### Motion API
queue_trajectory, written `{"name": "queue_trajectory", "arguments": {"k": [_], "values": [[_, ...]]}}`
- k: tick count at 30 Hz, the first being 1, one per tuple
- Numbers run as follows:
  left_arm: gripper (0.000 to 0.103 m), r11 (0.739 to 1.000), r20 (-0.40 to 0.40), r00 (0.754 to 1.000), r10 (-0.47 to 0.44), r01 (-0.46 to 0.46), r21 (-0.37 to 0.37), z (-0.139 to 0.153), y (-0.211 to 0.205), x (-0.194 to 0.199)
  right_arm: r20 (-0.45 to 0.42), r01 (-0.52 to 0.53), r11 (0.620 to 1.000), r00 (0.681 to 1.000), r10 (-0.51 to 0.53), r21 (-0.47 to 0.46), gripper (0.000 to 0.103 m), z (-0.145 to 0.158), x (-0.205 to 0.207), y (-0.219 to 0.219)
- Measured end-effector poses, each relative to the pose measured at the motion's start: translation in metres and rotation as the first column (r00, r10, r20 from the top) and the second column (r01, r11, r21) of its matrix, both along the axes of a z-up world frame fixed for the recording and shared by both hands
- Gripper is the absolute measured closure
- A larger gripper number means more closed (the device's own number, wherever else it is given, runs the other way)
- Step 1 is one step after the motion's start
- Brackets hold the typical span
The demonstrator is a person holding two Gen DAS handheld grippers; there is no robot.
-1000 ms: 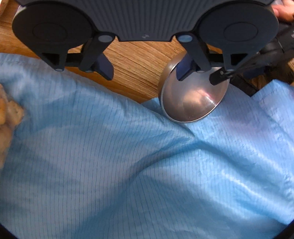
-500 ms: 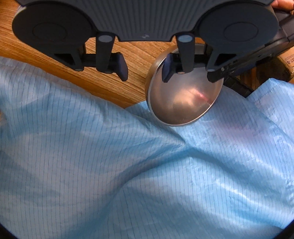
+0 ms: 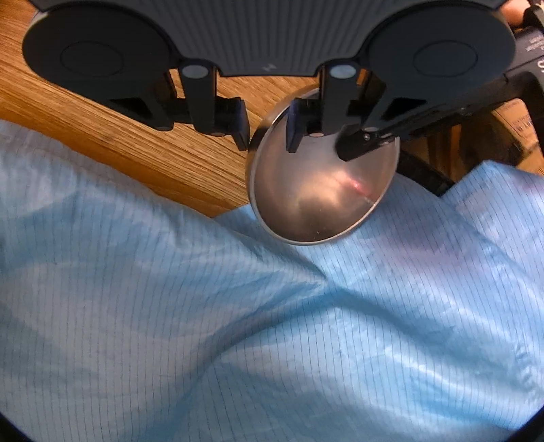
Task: Organize plates and bowls
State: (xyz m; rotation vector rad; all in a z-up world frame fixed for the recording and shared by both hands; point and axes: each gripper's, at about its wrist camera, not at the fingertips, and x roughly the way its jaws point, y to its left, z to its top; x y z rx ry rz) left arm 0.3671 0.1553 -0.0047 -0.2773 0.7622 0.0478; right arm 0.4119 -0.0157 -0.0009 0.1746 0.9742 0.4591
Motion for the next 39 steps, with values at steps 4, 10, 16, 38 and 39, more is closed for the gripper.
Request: {"name": "queue_trajectory", "arguments": {"k": [4, 10, 16, 38, 39], "values": [[0.084, 1.0, 0.029, 0.999, -0.016, 0.015, 0.023, 0.007, -0.008, -0.011, 0.018, -0.01, 1.0, 1.0, 0.01, 0.001, 0.079, 0.004, -0.007, -0.007], [0.084, 0.998, 0.1, 0.994, -0.049, 0.044, 0.051, 0.033, -0.021, -0.048, 0.076, -0.023, 1.0, 0.997, 0.022, 0.01, 0.08, 0.03, -0.038, -0.028], [0.082, 0.989, 0.159, 0.976, -0.15, 0.147, 0.033, 0.061, -0.048, -0.088, 0.144, -0.001, 1.0, 0.99, -0.001, 0.011, 0.08, 0.063, -0.091, -0.066], [0.081, 0.829, 0.179, 0.823, -0.538, 0.555, -0.06, 0.051, -0.19, -0.224, 0.105, 0.248, 0.964, 0.966, -0.237, -0.1, 0.08, 0.075, -0.29, -0.224], [0.081, 0.824, 0.173, 0.819, -0.547, 0.564, -0.061, 0.048, -0.196, -0.227, 0.099, 0.254, 0.962, 0.965, -0.244, -0.102, 0.08, 0.072, -0.291, -0.227]]}}
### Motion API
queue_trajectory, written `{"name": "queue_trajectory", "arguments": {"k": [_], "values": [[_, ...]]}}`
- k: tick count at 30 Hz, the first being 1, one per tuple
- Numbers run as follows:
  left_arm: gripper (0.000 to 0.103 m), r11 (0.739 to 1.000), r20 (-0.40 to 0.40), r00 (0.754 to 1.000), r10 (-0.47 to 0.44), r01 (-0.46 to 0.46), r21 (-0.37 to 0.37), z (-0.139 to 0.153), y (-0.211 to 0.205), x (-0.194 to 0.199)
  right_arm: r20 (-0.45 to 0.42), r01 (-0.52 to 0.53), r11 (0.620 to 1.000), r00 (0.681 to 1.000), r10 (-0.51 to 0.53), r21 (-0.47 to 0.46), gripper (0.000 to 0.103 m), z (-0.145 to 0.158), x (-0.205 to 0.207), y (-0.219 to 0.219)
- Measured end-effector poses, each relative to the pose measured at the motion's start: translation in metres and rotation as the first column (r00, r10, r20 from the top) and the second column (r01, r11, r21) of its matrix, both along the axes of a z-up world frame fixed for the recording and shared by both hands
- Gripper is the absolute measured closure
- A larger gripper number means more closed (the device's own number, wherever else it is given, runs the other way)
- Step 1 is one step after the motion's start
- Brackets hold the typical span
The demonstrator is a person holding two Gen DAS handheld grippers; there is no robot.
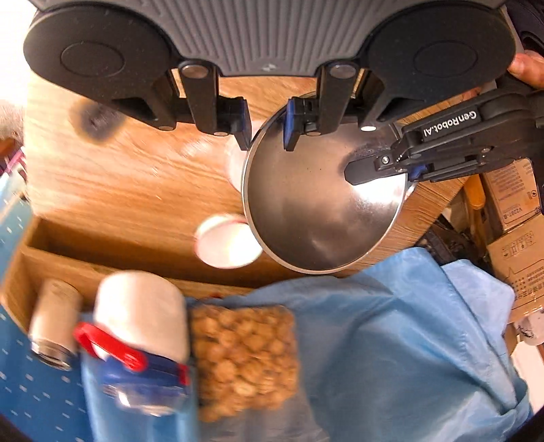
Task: Organize plates and bowls
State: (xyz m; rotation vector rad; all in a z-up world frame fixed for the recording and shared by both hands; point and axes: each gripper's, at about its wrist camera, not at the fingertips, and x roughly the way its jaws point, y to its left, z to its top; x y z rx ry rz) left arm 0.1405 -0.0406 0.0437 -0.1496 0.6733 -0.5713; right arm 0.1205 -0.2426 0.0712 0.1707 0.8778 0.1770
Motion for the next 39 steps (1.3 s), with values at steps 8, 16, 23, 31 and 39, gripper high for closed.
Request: {"name": "queue_trajectory", "arguments": {"k": [8, 16, 23, 31, 39], "values": [[0.08, 0.997, -0.056, 0.996, -0.073, 0.074, 0.031, -0.022, -0.035, -0.018, -0.052, 0.038, 0.999, 0.998, -0.038, -0.012, 0.08, -0.01, -0.026, -0.034], [0.079, 0.986, -0.118, 0.985, -0.125, 0.137, 0.093, -0.042, -0.067, -0.023, -0.111, 0.073, 0.997, 0.991, -0.072, 0.006, 0.08, -0.032, -0.036, -0.06], [0.079, 0.976, -0.171, 0.974, -0.15, 0.173, 0.133, -0.059, -0.08, -0.025, -0.168, 0.076, 0.997, 0.983, -0.071, 0.025, 0.08, -0.049, -0.037, -0.072], [0.077, 0.969, -0.195, 0.967, -0.163, 0.194, 0.155, -0.06, -0.081, -0.025, -0.19, 0.059, 0.998, 0.981, -0.051, 0.038, 0.078, -0.053, -0.035, -0.073], [0.069, 0.97, -0.208, 0.963, -0.17, 0.201, 0.14, -0.06, -0.077, -0.025, -0.167, 0.045, 0.999, 0.985, -0.04, 0.029, 0.071, -0.047, -0.033, -0.071]]}}
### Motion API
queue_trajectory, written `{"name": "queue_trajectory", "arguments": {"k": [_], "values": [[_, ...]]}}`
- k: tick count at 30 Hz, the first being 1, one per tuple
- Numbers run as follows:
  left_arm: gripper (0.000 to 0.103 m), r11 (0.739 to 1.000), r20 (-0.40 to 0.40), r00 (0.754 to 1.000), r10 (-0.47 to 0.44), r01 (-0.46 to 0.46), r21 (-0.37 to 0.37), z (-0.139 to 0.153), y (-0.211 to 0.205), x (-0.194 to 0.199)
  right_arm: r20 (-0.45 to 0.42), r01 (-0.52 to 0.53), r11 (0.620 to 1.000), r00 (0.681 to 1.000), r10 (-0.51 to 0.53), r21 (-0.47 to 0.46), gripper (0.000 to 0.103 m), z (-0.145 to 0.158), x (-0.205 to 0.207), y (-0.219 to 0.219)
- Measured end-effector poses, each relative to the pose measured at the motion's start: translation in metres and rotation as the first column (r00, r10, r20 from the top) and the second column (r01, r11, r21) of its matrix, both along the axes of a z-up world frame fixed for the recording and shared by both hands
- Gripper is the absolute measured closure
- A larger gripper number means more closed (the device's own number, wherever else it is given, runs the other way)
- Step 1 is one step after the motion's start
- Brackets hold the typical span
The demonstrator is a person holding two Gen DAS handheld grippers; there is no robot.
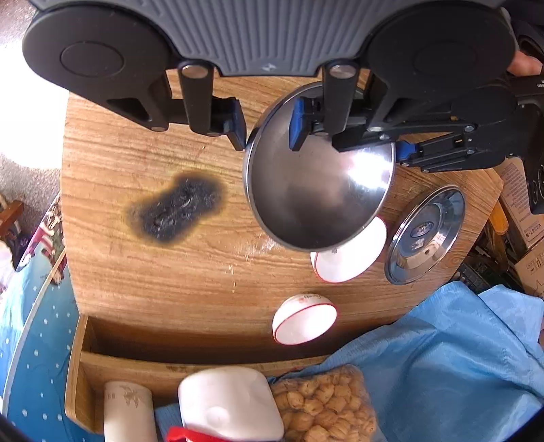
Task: Organize plates and bowls
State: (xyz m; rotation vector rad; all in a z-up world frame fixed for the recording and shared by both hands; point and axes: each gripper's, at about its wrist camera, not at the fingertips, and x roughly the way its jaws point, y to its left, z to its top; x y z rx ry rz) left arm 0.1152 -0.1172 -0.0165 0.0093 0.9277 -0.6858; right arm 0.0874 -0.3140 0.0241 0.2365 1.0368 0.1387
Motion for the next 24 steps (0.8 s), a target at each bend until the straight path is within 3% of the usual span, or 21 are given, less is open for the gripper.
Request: {"name": "queue_trajectory", "arguments": {"k": [5, 8, 10, 15, 16, 19, 24], "values": [[0.065, 1.0, 0.011, 1.0, -0.001, 0.001, -0.004, 0.005, 0.007, 0.0, 0.014, 0.005, 0.999, 1.0, -0.005, -0.033, 0.066, 0.006, -0.001, 0.001], [0.047, 1.0, 0.028, 1.0, 0.001, 0.0, -0.004, 0.011, 0.014, -0.005, 0.024, 0.014, 0.999, 1.0, -0.013, -0.035, 0.056, 0.01, -0.001, 0.001], [0.029, 1.0, 0.048, 0.999, -0.002, 0.003, -0.009, 0.016, 0.018, -0.009, 0.03, 0.017, 0.999, 0.999, -0.016, -0.032, 0.052, 0.013, -0.002, 0.0], [0.012, 1.0, 0.117, 0.993, 0.003, -0.001, -0.017, 0.027, 0.028, -0.02, 0.057, 0.021, 0.999, 0.998, -0.019, -0.041, 0.036, 0.021, -0.004, 0.002], [0.007, 1.0, 0.132, 0.991, 0.014, -0.012, -0.019, 0.029, 0.031, -0.021, 0.067, 0.023, 0.999, 0.998, -0.02, -0.046, 0.029, 0.024, -0.005, 0.003], [0.002, 0.998, 0.162, 0.985, 0.054, -0.049, -0.034, 0.036, 0.039, -0.018, 0.092, 0.028, 0.998, 0.995, -0.022, -0.06, 0.008, 0.033, -0.003, 0.004], [0.001, 0.997, 0.198, 0.977, 0.083, -0.079, -0.026, 0.046, 0.051, -0.009, 0.107, 0.043, 0.992, 0.994, -0.03, -0.122, 0.001, 0.046, 0.006, 0.007]]}}
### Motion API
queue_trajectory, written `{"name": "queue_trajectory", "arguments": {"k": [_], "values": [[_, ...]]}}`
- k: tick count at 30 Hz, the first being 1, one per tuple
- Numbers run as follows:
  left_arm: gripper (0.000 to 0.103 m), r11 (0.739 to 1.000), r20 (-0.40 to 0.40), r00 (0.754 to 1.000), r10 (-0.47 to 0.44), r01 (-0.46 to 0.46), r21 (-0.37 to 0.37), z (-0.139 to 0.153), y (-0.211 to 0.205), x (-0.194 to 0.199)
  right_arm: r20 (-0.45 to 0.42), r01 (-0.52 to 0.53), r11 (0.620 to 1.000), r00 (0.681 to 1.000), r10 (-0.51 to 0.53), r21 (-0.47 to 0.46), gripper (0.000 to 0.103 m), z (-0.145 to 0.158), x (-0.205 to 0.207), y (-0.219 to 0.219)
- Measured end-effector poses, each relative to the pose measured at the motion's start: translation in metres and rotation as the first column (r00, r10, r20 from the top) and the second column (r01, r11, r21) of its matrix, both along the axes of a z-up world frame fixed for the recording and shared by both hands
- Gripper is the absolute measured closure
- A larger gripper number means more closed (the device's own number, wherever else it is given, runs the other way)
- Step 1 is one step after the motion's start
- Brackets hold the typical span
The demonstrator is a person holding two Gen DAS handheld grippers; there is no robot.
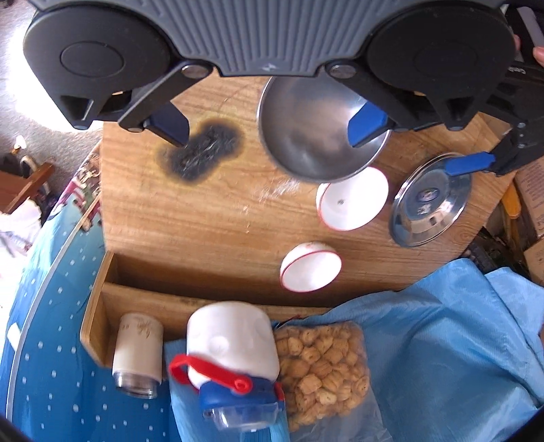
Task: Organize plates and bowls
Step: 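Lower the steel bowl onto the table and open both grippers, then reach both grippers to the rim of a red-rimmed white bowl and close them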
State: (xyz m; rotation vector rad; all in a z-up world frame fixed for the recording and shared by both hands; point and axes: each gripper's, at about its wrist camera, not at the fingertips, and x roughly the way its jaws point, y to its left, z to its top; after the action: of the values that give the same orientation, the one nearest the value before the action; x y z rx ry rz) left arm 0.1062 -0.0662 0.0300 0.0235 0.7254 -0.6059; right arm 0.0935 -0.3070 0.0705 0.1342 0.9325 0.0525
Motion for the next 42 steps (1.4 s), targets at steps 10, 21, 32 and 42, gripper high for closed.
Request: {"name": "queue_trajectory", "arguments": {"k": [10, 21, 32, 42], "values": [[0.001, 0.999, 0.039, 0.999, 0.038, -0.039, 0.019, 0.009, 0.012, 0.021, 0.015, -0.086, 0.996, 0.996, 0.085, 0.026, 0.0, 0.019, 0.026, 0.01], [0.001, 0.999, 0.037, 0.998, 0.048, -0.049, 0.018, 0.011, 0.012, 0.05, 0.212, -0.063, 0.998, 0.975, 0.062, -0.003, 0.0, 0.063, 0.046, 0.007], [0.001, 0.995, 0.07, 0.993, 0.093, -0.096, 0.04, 0.021, 0.014, 0.08, 0.284, -0.061, 0.996, 0.956, 0.078, -0.066, 0.0, 0.057, 0.072, 0.01], [0.001, 0.982, 0.099, 0.983, 0.153, -0.162, 0.095, 0.03, 0.012, 0.117, 0.246, -0.108, 0.99, 0.961, 0.128, -0.093, 0.0, 0.023, 0.106, 0.012]]}}
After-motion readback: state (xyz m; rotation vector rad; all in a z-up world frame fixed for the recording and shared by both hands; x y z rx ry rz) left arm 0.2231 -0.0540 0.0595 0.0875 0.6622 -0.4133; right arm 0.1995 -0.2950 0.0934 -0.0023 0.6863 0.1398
